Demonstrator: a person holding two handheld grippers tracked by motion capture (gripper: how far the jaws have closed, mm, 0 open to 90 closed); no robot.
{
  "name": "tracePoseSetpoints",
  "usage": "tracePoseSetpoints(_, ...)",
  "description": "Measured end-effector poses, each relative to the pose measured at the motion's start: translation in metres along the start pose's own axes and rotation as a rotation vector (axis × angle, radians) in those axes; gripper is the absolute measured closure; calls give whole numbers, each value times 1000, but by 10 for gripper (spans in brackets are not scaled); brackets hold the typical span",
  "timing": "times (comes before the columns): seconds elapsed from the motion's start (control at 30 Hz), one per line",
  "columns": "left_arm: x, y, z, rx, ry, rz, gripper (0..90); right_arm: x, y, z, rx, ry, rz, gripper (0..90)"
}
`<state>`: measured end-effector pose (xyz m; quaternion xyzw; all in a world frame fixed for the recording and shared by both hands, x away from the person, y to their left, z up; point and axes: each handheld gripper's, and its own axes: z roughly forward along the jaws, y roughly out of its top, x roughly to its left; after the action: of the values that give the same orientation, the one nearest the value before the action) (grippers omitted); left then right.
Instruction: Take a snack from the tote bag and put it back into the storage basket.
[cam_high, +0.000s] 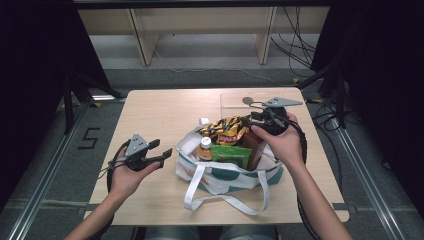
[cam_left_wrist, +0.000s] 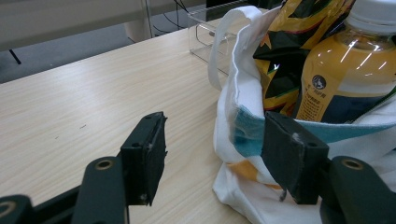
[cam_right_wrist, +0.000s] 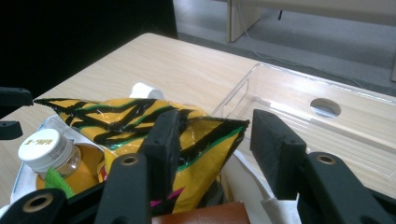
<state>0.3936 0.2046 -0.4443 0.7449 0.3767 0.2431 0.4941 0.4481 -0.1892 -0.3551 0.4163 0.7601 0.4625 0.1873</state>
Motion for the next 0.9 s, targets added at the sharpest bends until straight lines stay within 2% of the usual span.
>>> tracePoseSetpoints(0.03,0,0,0,0,0,0,395,0,0,2,-7,1,6,539)
tracePoseSetpoints(0.07,0,0,0,0,1,0,394,1,1,1,15,7,7,549)
tracePoseSetpoints(0.13,0,0,0,2,1,0,394,2,0,3,-12,-13,-15,583)
tracePoseSetpoints(0.17,0,0,0,2,1,-1,394,1,1,4,-6,-1,-20,594)
tracePoseSetpoints(0.2,0,0,0,3,1,-1,394,0,1,4,-11,-19,-36,608)
tracePoseSetpoints(0.23,0,0,0,3,1,-2,393,1,0,5,-20,-19,-24,624)
tracePoseSetpoints(0.3,0,0,0,4,0,-1,393,0,0,4,2,-14,-24,646)
tracePoseSetpoints(0.33,0,0,1,6,-2,1,393,1,1,4,11,-10,-7,657)
tracePoseSetpoints(0.4,0,0,1,4,-3,3,393,-1,1,3,20,-2,-20,678)
tracePoseSetpoints(0.43,0,0,1,4,-2,2,393,1,2,1,33,-5,0,694)
tracePoseSetpoints(0.5,0,0,0,3,0,0,393,1,2,4,26,-5,-5,694)
tracePoseSetpoints(0.63,1,0,0,-2,0,0,393,0,3,5,58,-4,1,602)
tracePoseSetpoints(0.67,2,0,0,-1,-1,0,393,-1,4,6,61,6,-15,580)
tracePoseSetpoints(0.7,2,0,0,-1,-1,0,393,1,5,7,71,1,20,562)
tracePoseSetpoints(0.77,2,0,1,0,-2,1,393,1,6,9,81,9,18,534)
tracePoseSetpoints(0.8,2,0,1,1,-3,4,393,0,7,9,94,6,4,533)
tracePoseSetpoints(0.9,1,-1,1,4,-7,3,393,0,8,11,90,-2,10,527)
